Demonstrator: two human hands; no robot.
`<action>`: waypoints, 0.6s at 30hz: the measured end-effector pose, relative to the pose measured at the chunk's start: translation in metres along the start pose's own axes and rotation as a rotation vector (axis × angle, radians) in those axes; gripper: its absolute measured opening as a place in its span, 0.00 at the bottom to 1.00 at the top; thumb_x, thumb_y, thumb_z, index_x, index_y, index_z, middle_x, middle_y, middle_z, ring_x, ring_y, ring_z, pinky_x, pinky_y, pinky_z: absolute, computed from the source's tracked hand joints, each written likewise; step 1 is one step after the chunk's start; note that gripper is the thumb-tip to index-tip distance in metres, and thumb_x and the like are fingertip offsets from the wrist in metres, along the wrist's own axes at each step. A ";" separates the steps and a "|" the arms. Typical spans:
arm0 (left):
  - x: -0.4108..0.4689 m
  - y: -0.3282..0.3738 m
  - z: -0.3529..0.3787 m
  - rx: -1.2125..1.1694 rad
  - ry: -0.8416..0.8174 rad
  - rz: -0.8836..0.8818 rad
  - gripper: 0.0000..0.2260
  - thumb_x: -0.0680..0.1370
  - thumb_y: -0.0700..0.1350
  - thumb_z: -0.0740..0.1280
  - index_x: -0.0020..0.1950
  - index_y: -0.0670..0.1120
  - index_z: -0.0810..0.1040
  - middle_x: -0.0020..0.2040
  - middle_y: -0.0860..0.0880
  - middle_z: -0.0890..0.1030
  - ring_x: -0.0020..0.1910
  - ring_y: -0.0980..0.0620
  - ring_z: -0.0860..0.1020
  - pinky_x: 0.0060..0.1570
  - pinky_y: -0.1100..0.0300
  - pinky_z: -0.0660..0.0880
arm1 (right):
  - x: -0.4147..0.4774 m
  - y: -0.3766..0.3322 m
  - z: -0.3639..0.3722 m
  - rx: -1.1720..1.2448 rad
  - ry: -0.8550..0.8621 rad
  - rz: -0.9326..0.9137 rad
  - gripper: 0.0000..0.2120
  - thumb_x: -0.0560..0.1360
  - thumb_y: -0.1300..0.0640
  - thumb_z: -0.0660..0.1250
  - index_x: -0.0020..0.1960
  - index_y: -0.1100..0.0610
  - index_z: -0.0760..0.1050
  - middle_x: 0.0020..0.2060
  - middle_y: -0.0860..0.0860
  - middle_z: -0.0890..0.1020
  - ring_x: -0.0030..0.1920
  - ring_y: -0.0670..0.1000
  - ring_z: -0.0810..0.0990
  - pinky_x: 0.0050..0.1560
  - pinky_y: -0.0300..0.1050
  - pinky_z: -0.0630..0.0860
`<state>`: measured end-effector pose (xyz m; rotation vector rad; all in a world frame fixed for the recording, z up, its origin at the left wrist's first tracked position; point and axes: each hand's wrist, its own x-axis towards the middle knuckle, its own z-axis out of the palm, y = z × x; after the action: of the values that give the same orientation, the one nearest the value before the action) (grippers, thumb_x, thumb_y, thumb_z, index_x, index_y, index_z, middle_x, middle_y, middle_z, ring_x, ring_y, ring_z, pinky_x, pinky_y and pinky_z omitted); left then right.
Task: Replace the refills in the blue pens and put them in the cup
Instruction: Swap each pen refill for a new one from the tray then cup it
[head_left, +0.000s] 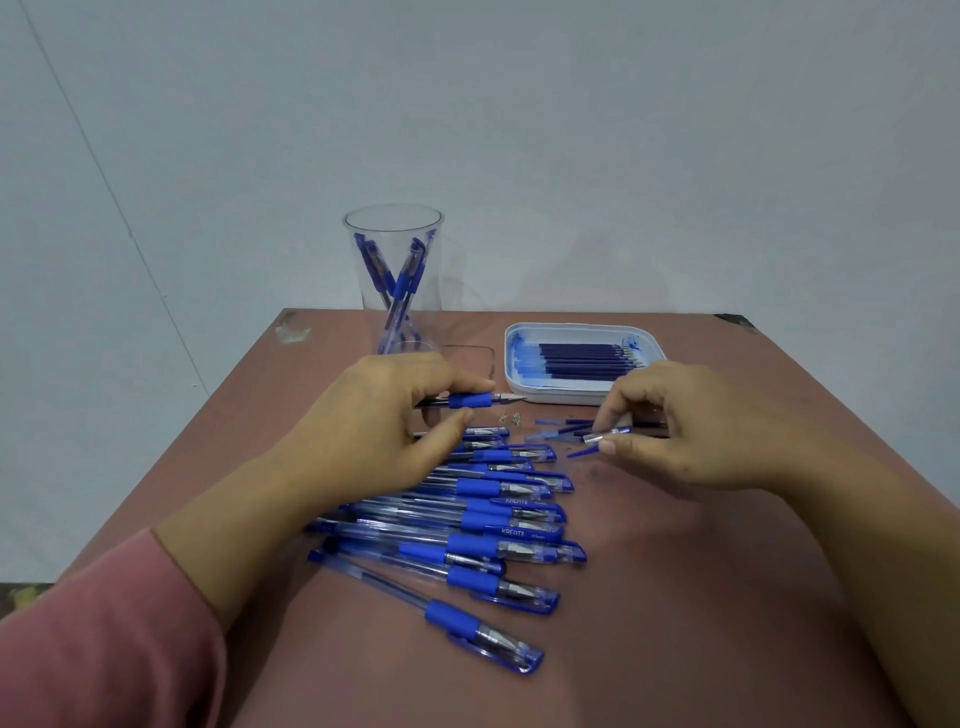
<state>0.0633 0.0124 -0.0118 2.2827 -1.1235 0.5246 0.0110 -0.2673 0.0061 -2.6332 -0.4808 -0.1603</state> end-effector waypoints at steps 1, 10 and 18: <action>0.000 0.000 0.000 0.004 -0.014 0.009 0.14 0.76 0.44 0.69 0.60 0.53 0.81 0.43 0.62 0.78 0.40 0.60 0.78 0.41 0.69 0.75 | 0.000 0.000 0.000 -0.014 -0.030 0.016 0.03 0.71 0.50 0.73 0.42 0.43 0.78 0.36 0.42 0.80 0.41 0.42 0.78 0.42 0.39 0.74; 0.002 -0.005 0.002 0.001 -0.036 0.036 0.15 0.76 0.50 0.69 0.63 0.57 0.78 0.46 0.60 0.83 0.42 0.65 0.78 0.43 0.76 0.72 | 0.000 0.001 0.008 -0.016 -0.200 0.050 0.03 0.72 0.48 0.72 0.44 0.43 0.79 0.38 0.38 0.81 0.42 0.38 0.78 0.43 0.35 0.74; 0.001 0.002 0.006 -0.056 0.009 0.067 0.14 0.76 0.54 0.68 0.61 0.57 0.80 0.45 0.68 0.78 0.44 0.71 0.77 0.44 0.75 0.73 | 0.004 -0.013 0.020 0.148 0.269 -0.143 0.12 0.71 0.44 0.68 0.52 0.46 0.79 0.44 0.38 0.79 0.48 0.42 0.77 0.46 0.31 0.71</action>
<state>0.0628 0.0072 -0.0152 2.1996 -1.1983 0.5227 0.0109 -0.2457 -0.0055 -2.3863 -0.5630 -0.4977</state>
